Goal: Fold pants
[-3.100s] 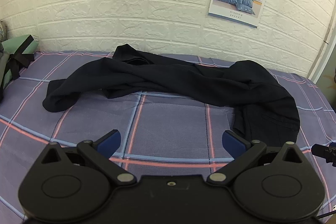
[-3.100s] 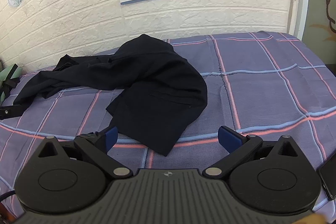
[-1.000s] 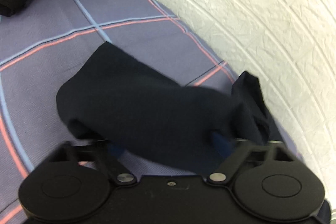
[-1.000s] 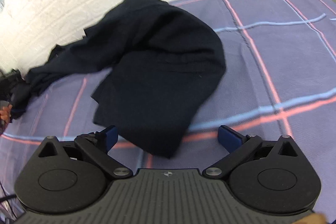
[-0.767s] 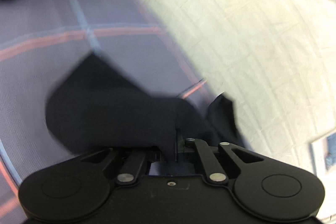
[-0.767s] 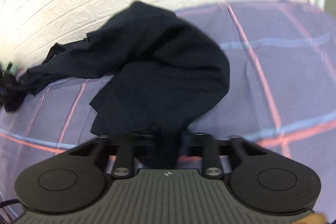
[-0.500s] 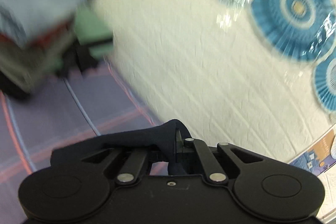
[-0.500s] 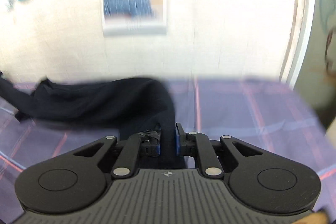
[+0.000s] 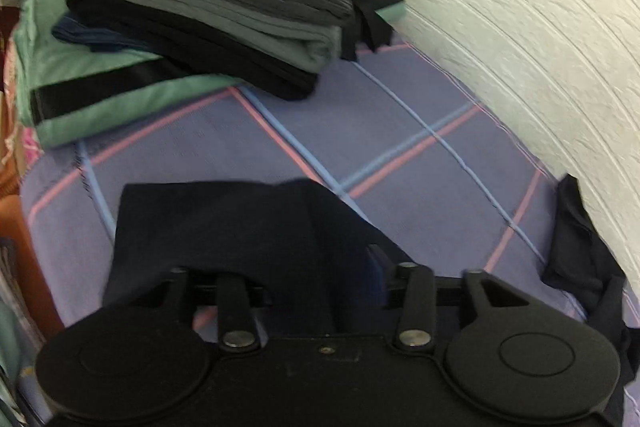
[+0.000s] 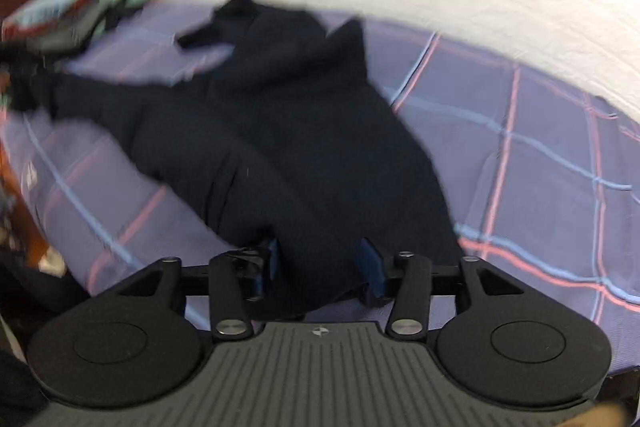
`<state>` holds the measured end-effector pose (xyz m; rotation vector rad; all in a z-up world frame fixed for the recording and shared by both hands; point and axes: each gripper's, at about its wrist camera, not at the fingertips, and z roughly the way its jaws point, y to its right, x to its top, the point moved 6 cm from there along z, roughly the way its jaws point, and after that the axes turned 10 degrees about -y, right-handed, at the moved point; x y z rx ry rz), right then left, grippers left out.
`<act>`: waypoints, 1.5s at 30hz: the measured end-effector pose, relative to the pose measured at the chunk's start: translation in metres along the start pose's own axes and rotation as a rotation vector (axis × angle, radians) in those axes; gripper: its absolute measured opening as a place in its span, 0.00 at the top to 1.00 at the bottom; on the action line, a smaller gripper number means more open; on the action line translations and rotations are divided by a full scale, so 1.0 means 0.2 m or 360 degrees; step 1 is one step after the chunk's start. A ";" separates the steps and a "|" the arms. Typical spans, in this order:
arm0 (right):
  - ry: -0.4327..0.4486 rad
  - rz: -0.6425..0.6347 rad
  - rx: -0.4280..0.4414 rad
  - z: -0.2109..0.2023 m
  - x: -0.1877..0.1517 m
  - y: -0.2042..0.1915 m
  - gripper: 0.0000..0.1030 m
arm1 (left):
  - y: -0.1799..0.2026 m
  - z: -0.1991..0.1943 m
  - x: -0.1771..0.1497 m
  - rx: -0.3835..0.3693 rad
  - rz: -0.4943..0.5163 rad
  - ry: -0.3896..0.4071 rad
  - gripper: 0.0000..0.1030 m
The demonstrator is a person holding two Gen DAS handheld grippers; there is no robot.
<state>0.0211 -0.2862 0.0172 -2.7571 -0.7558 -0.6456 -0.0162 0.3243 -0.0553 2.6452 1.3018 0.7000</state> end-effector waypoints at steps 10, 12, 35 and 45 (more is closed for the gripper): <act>0.0289 0.0252 -0.0116 -0.14 0.06 0.18 0.00 | 0.57 -0.17 -0.05 -0.0285 0.0424 0.0079 0.00; 0.0212 0.0278 -0.0155 -0.05 0.05 0.20 0.00 | 0.71 -0.12 -0.06 -0.0327 0.0485 0.0044 0.00; -0.0027 0.0590 -0.0251 0.24 -0.02 0.49 0.00 | 0.87 0.10 0.16 -0.0049 0.0315 0.0112 0.00; -0.0019 0.0578 -0.0214 0.25 0.01 0.47 0.00 | 1.06 -0.07 0.17 -0.0276 0.0463 0.0185 0.00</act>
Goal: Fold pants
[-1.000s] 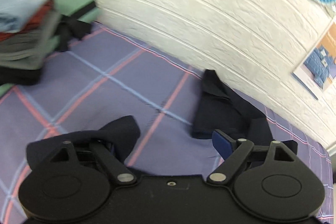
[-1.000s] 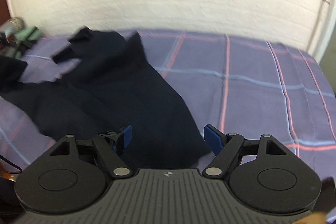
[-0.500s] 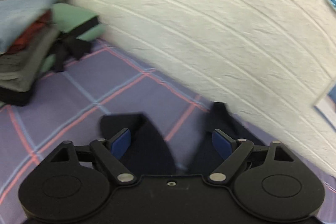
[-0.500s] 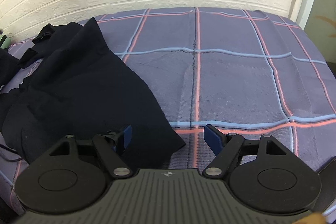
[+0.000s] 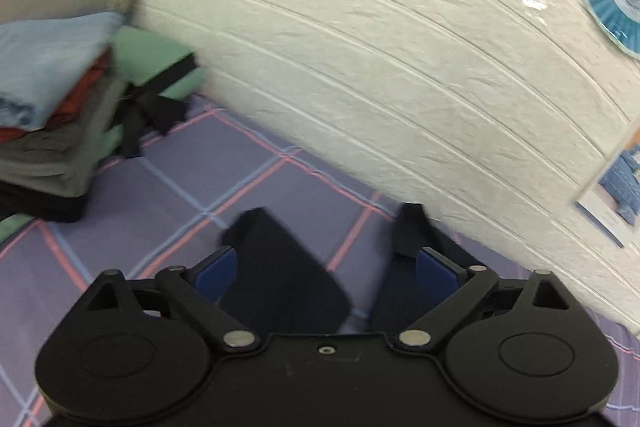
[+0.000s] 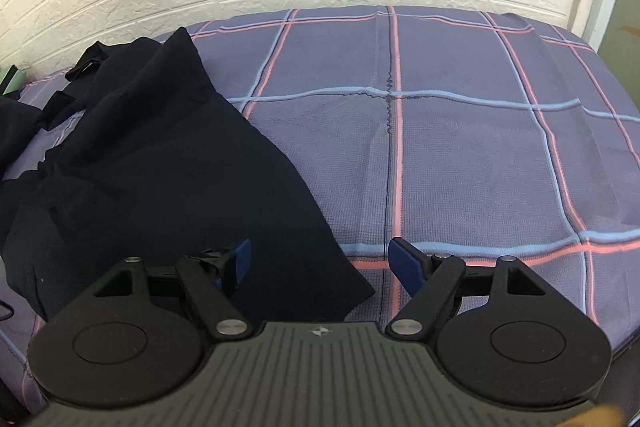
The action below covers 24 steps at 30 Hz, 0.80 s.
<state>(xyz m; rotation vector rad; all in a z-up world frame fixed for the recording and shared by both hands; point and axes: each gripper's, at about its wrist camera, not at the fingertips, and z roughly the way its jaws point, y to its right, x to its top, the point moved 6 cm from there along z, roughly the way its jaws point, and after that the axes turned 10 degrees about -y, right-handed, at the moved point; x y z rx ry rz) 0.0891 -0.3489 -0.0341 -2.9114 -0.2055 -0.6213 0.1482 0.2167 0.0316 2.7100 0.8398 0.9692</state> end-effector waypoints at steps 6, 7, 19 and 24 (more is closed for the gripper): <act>-0.0015 0.0059 -0.0014 0.00 -0.01 0.02 0.00 | 0.35 0.40 0.06 -0.0141 0.0168 -0.0120 0.00; -0.0021 0.0062 -0.0018 0.00 -0.01 0.02 0.00 | 0.39 0.49 0.07 -0.0133 0.0196 -0.0132 0.00; -0.0080 0.0106 0.0110 0.15 0.03 0.03 0.00 | 0.48 1.14 0.14 -0.0099 0.0122 -0.0335 0.00; -0.0093 -0.0070 0.0117 0.15 0.02 -0.05 0.70 | 0.45 1.20 0.13 -0.0037 0.0178 -0.0361 0.21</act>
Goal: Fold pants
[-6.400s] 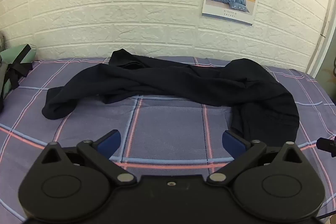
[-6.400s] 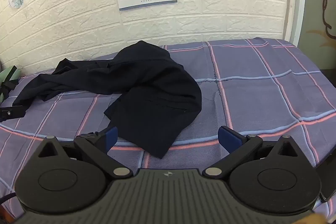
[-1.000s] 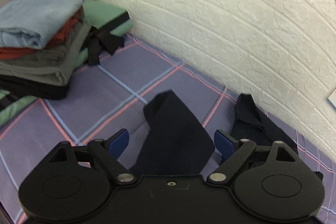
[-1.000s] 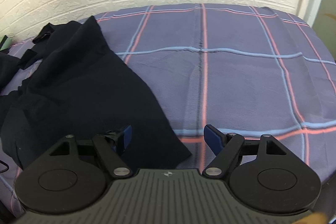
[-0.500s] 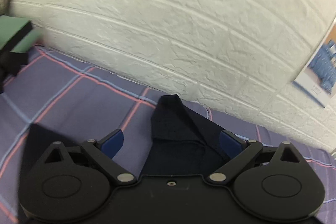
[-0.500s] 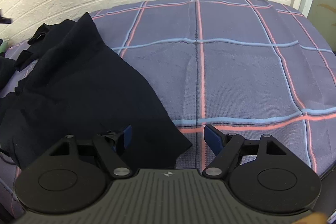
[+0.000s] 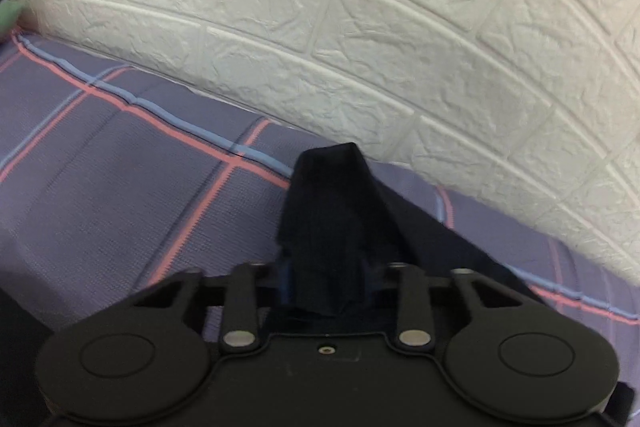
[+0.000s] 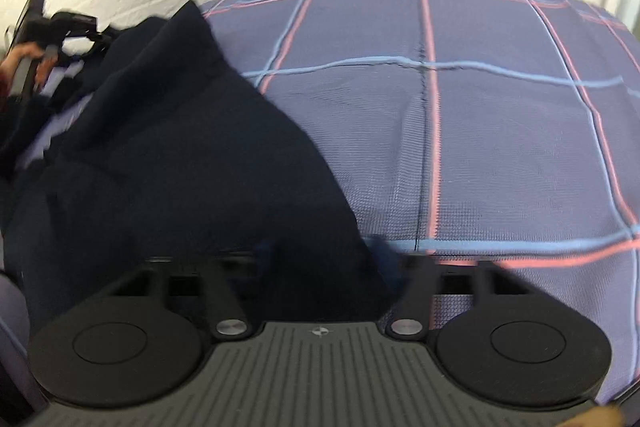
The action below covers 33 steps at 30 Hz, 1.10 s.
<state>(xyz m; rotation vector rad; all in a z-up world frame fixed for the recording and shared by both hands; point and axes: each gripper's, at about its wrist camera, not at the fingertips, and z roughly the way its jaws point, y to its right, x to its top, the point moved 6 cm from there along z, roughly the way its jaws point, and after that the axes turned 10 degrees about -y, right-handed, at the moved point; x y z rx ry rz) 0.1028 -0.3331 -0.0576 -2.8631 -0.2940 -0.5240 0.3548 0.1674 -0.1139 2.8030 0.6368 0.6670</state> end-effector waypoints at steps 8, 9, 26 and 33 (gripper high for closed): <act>0.0210 -0.0082 -0.0131 -0.20 0.08 -0.05 0.86 | -0.15 -0.43 0.14 0.0084 -0.0065 0.0330 0.22; 0.0270 -0.0096 -0.0172 -0.26 0.11 -0.05 0.87 | -0.18 -0.51 0.17 0.0111 -0.0073 0.0390 0.21; 0.0594 -0.0082 -0.0614 -0.58 0.53 0.15 0.87 | -0.72 -1.15 0.16 0.0183 -0.0418 0.0778 0.21; 0.0586 -0.0109 -0.0611 -0.53 0.76 0.14 0.87 | -0.72 -1.10 0.25 0.0158 -0.0475 0.0817 0.21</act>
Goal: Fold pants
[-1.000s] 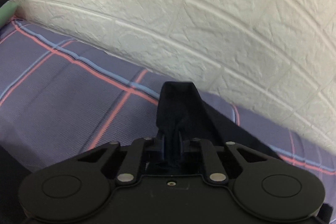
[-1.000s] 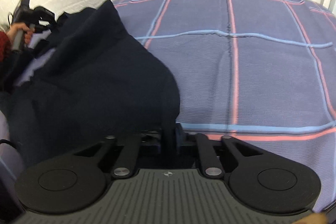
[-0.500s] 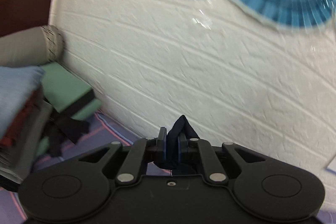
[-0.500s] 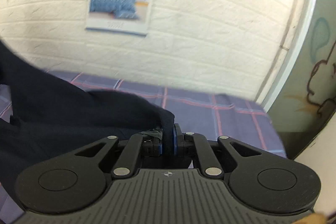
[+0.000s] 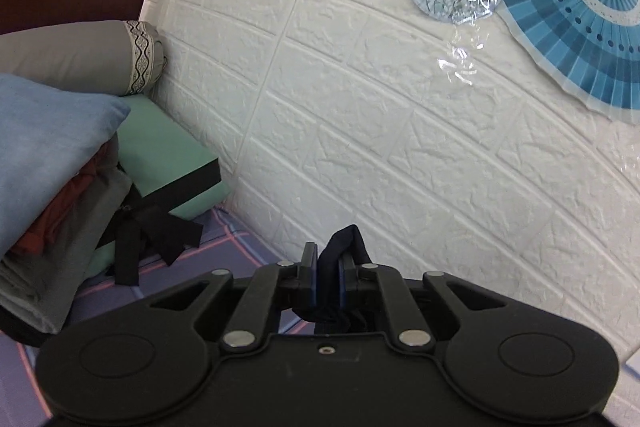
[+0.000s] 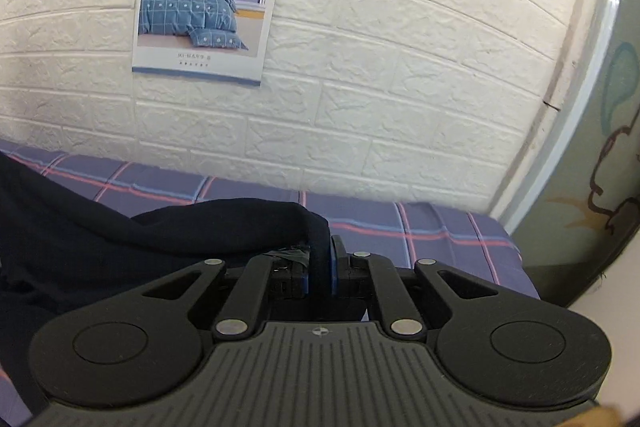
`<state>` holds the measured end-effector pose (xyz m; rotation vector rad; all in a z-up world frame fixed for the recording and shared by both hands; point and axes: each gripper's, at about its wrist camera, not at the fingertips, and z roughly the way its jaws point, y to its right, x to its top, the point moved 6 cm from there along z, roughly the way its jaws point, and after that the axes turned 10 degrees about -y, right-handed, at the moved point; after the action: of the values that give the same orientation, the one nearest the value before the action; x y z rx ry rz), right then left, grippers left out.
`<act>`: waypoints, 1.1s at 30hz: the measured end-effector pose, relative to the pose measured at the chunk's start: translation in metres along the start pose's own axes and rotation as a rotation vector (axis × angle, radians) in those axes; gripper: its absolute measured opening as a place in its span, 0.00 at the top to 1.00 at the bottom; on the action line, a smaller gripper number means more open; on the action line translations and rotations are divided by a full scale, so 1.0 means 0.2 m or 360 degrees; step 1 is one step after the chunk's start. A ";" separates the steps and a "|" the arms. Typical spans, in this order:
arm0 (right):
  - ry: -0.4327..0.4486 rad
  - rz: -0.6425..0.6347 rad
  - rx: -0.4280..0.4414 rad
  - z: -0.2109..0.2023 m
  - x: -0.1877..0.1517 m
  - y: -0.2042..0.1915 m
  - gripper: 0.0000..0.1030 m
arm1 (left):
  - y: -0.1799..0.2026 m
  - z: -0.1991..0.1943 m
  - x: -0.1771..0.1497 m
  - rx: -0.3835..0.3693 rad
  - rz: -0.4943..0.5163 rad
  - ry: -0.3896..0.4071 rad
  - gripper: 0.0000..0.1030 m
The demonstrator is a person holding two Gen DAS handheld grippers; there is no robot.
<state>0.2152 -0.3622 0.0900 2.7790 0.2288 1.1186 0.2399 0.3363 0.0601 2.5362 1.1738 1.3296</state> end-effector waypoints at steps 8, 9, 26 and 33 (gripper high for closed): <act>0.0234 0.0131 -0.0079 0.24 0.36 0.00 0.82 | 0.13 0.13 0.09 0.0064 -0.0021 0.0233 0.05; 0.0195 0.0144 -0.0094 0.32 0.35 -0.01 0.69 | 0.13 0.19 0.05 0.0102 -0.0005 0.0192 0.00; -0.0248 0.0262 0.0149 0.17 -0.68 -0.02 0.00 | -0.44 -0.08 -0.66 -0.0036 -0.0055 -0.0313 0.00; -0.0329 0.0424 0.0372 0.12 -0.82 -0.13 0.00 | -0.41 -0.06 -0.80 -0.0240 -0.0129 -0.0424 0.00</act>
<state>0.1124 -0.3695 -0.0438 3.1811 -0.0385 0.8928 0.1277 0.2890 -0.0714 2.4360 1.0678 0.9838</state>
